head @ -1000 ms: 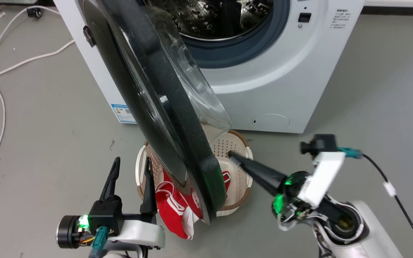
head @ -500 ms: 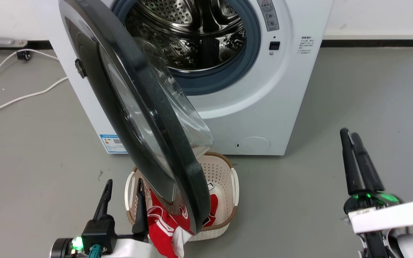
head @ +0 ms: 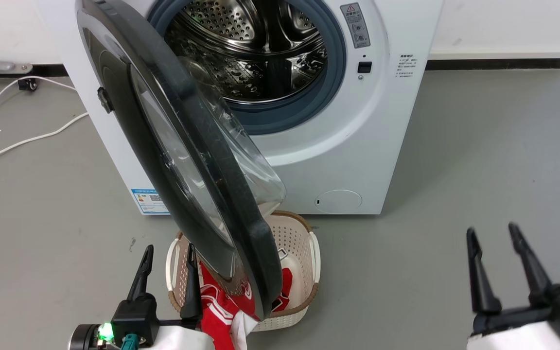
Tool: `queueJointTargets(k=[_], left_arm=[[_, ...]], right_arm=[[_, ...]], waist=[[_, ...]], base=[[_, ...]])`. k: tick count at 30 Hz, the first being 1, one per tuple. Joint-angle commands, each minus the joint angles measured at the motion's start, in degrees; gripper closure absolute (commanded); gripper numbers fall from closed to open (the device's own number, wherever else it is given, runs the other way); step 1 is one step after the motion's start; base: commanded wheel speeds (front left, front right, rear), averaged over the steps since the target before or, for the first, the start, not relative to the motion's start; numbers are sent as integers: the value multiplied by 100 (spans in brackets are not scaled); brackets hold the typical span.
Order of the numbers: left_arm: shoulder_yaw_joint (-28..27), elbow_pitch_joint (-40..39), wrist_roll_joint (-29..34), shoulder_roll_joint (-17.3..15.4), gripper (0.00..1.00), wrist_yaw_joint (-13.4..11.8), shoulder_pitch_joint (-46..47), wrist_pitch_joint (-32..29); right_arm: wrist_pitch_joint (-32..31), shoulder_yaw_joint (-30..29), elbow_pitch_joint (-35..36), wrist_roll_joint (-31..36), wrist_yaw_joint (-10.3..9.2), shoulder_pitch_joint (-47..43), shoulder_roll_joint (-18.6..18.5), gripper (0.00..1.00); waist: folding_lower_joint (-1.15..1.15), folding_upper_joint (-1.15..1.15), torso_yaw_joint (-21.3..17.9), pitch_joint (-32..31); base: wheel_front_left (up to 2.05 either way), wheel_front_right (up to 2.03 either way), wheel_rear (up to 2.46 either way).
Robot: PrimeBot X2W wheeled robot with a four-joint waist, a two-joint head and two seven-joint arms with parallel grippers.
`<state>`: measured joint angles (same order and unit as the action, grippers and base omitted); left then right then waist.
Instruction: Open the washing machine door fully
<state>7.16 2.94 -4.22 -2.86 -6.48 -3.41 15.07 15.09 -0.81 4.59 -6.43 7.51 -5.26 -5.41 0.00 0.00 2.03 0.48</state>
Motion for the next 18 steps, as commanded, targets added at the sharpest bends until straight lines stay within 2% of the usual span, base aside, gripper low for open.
queueJointTargets(k=[1, 10, 15, 16, 17, 18], left_arm=[[-9, -20, 3, -3, 0, 20, -62, 15], [-31, -43, 13, -2, 0, 8, -75, 15], [-54, -34, -99, -3, 0, 3, -91, 15], [-59, -31, -74, -3, 52, 4, -87, 15], [-66, -40, -77, -3, 94, 8, -79, 15], [-68, -65, -78, -2, 100, 8, -72, 15]], right_arm=[[8, -36, -84, 133, -4, -125, 80, 0], [9, -107, -382, 321, -4, -343, 257, 0], [9, -112, -383, 130, -4, -291, 261, 0], [9, -112, -386, 120, -4, -278, 261, 0], [9, -99, -389, 106, -4, -262, 262, 0], [9, -88, -388, 94, -4, -245, 262, 0]], waist=[[0, 0, 13, -7], [0, 0, 65, -28], [0, 0, 61, -33], [0, 0, 60, -34], [0, 0, 60, -34], [0, 0, 59, -35]], base=[[0, 0, 0], [0, 0, 0], [0, 0, 0], [0, 0, 0], [0, 0, 0], [0, 0, 0]])
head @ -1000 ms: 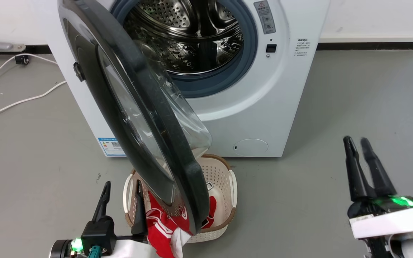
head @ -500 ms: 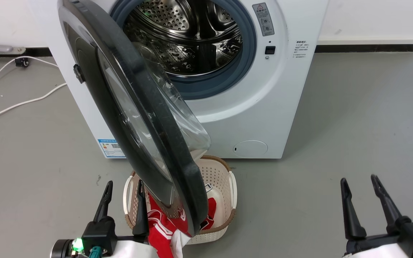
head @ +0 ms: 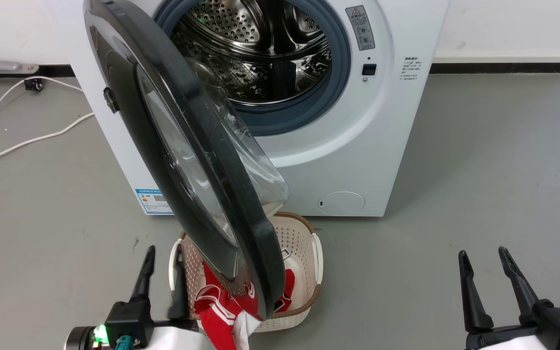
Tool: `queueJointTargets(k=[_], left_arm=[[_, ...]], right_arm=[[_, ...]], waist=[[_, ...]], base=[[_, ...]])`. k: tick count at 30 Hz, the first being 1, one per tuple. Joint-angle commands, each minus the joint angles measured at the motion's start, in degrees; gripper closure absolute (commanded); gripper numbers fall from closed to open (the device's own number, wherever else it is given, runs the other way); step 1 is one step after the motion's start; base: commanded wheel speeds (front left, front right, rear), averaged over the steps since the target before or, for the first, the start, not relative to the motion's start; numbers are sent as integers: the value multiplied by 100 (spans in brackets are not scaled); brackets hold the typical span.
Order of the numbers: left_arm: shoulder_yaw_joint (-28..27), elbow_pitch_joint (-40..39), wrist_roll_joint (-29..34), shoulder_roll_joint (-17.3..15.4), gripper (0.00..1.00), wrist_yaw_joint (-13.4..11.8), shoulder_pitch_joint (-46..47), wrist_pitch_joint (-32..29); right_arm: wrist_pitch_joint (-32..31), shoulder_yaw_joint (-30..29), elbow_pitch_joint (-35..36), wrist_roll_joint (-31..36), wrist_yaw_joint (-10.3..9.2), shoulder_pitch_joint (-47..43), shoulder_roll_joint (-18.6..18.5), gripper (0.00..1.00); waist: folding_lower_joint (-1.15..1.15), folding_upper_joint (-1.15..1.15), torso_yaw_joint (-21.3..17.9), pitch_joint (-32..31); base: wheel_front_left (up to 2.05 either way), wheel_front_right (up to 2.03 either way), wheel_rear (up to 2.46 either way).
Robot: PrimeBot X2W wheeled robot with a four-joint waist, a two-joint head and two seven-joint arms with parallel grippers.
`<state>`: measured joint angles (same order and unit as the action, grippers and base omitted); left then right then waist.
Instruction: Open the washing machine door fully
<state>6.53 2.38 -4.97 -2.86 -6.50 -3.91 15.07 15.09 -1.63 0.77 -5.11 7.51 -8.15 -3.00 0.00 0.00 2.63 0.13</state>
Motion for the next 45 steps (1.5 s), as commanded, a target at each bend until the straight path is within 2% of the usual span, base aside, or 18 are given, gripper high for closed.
queueJointTargets(k=[1, 7, 13, 21, 26, 35, 40, 45], left_arm=[[-19, -24, -4, -3, 100, 3, -21, 15], [-161, -659, -8, -1, 100, -74, 229, 15], [-103, -1573, 108, -2, 100, -1, 647, 15], [631, -2391, 253, -3, 100, 238, 1375, 15], [1455, -2398, 229, -4, 100, 379, 1719, 15], [2788, -2121, 249, -4, 100, 450, 1959, 15], [3288, -1818, 269, -4, 100, 540, 1881, 15], [3556, -1459, 311, -33, 100, 599, 1687, 15]], right_arm=[[9, 6, -8, -51, -4, 58, 22, 0], [9, 58, 7, -76, -4, 80, 21, 0], [10, 123, 26, -100, -4, 129, 21, 0], [10, 162, 9, -111, -4, 227, 21, 0], [10, 212, -10, -131, -4, 252, 21, 0], [10, 260, -22, -154, -4, 296, 20, 0], [10, 267, -36, -158, -4, 279, 20, 0], [10, 298, -48, -158, -4, 288, 20, 0]], waist=[[0, 0, 0, 0], [0, 0, 6, 26], [0, 0, -23, 83], [0, 0, -38, 175], [0, 0, -60, 179], [0, 0, -134, 143], [0, 0, -131, 128], [0, 0, -132, 118]], base=[[0, 0, 0], [0, 0, 0], [0, 0, 0], [0, 0, 0], [0, 0, 0], [0, 0, 0], [0, 0, 0], [0, 0, 0]])
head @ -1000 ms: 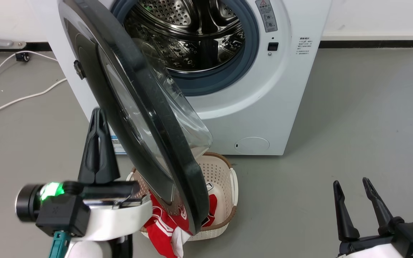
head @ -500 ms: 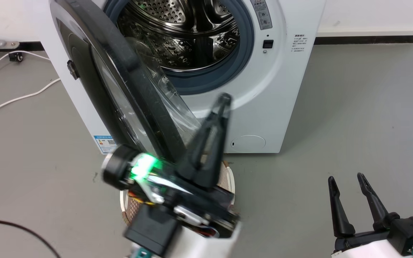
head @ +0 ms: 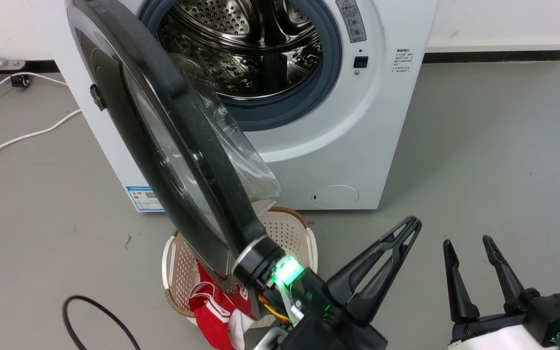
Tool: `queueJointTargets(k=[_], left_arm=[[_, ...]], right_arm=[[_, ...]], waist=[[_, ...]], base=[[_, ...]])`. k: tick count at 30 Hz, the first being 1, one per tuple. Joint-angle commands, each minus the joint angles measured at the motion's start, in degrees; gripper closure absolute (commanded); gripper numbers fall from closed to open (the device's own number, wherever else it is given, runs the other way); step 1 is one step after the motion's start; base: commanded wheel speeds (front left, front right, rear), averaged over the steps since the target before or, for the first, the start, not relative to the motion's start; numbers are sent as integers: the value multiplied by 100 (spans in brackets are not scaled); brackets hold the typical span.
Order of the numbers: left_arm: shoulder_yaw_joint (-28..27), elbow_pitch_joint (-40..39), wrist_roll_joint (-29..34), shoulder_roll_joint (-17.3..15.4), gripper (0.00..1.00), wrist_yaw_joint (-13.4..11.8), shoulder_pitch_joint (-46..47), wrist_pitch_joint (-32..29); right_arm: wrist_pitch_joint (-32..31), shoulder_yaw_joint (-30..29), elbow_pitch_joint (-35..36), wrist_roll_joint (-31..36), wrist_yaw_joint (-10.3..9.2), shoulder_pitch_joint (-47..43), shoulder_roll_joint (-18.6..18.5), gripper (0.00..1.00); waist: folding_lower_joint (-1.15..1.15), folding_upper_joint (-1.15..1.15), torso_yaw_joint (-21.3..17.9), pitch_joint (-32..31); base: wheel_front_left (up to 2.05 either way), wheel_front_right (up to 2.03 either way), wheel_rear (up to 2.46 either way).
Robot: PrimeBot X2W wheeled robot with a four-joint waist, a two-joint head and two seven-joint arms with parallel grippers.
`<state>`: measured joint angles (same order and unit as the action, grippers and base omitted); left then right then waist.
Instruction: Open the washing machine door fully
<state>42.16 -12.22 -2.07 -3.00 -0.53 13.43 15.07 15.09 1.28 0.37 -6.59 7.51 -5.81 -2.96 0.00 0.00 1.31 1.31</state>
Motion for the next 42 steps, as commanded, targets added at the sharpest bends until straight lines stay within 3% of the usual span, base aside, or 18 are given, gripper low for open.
queueJointTargets(k=[1, 12, 20, 31, 42], left_arm=[[24, 74, 15, -34, 100, 12, -109, 15], [-130, 745, -92, -233, 100, -57, -660, 15], [-726, 1110, -218, -221, 100, -164, -750, 15], [-1449, 1594, -341, -120, 100, -22, -800, 14], [-1994, 1593, -204, -183, 100, -117, -1030, -5]], right_arm=[[10, 14, -9, -10, -4, 58, 16, 0], [10, 31, -44, 15, -4, 111, 16, 0], [10, 52, -95, 25, -4, 204, 16, 0], [10, 66, -172, -35, -4, 267, 16, 0], [10, 55, -236, -114, -4, 169, 16, 0]], waist=[[0, 0, 1, 1], [0, 0, 33, 71], [0, 0, 25, 163], [0, 0, 18, 237], [0, 0, 268, 203]], base=[[0, 0, 0], [0, 0, 0], [0, 0, 0], [0, 0, 0], [0, 0, 0]])
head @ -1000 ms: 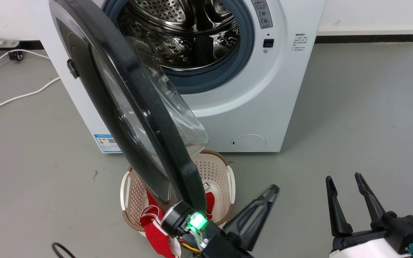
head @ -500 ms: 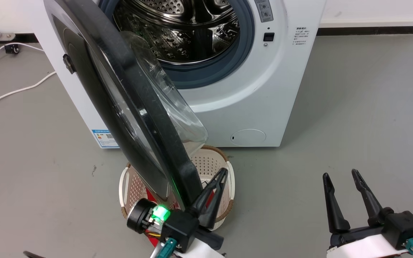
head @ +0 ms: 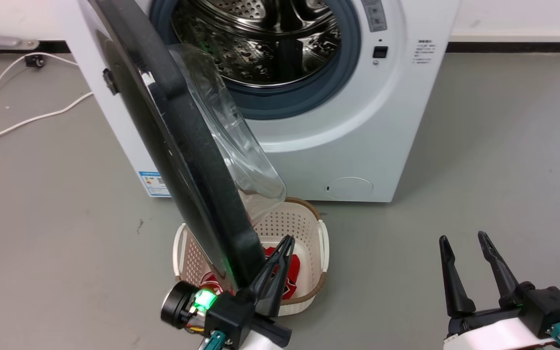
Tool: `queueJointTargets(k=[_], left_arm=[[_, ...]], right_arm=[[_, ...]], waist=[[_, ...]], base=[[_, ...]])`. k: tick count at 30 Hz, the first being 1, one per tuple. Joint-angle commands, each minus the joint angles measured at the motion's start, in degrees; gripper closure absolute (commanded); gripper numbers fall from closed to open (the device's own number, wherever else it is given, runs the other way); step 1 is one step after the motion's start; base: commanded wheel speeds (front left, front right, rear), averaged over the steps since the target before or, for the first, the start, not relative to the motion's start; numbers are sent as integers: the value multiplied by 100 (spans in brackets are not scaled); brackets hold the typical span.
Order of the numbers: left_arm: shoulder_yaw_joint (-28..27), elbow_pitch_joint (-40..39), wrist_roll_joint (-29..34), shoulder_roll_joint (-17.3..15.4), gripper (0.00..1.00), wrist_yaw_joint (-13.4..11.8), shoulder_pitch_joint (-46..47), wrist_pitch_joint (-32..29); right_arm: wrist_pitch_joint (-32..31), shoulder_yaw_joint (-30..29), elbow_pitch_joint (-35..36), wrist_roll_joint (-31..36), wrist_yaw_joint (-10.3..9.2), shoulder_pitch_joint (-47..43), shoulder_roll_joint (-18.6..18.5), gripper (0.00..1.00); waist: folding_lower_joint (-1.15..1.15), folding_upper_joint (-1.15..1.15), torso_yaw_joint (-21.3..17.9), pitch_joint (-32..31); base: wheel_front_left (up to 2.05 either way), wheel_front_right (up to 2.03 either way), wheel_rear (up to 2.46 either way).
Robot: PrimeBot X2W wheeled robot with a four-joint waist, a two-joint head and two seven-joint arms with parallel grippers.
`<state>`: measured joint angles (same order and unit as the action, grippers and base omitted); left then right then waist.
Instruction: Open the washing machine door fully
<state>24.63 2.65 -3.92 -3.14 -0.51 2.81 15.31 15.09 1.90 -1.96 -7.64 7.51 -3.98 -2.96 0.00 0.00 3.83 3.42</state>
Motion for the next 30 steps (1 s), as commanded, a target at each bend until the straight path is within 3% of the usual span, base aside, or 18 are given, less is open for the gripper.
queueJointTargets(k=[1, 21, 30], left_arm=[[-288, 63, -15, -170, 100, -135, -22, -29], [-993, -383, 48, -146, 100, -307, -627, -28], [-1873, -416, -119, -170, 100, -479, -720, -23]], right_arm=[[10, 0, -9, -29, -4, -28, 16, 0], [10, 67, -41, -48, -4, -72, 14, 0], [10, 91, -28, 62, -4, 66, 13, 0]], waist=[[0, 0, 59, -14], [0, 0, 1152, 99], [0, 0, 1423, 289]], base=[[0, 0, 0], [0, 0, 0], [0, 0, 0]])
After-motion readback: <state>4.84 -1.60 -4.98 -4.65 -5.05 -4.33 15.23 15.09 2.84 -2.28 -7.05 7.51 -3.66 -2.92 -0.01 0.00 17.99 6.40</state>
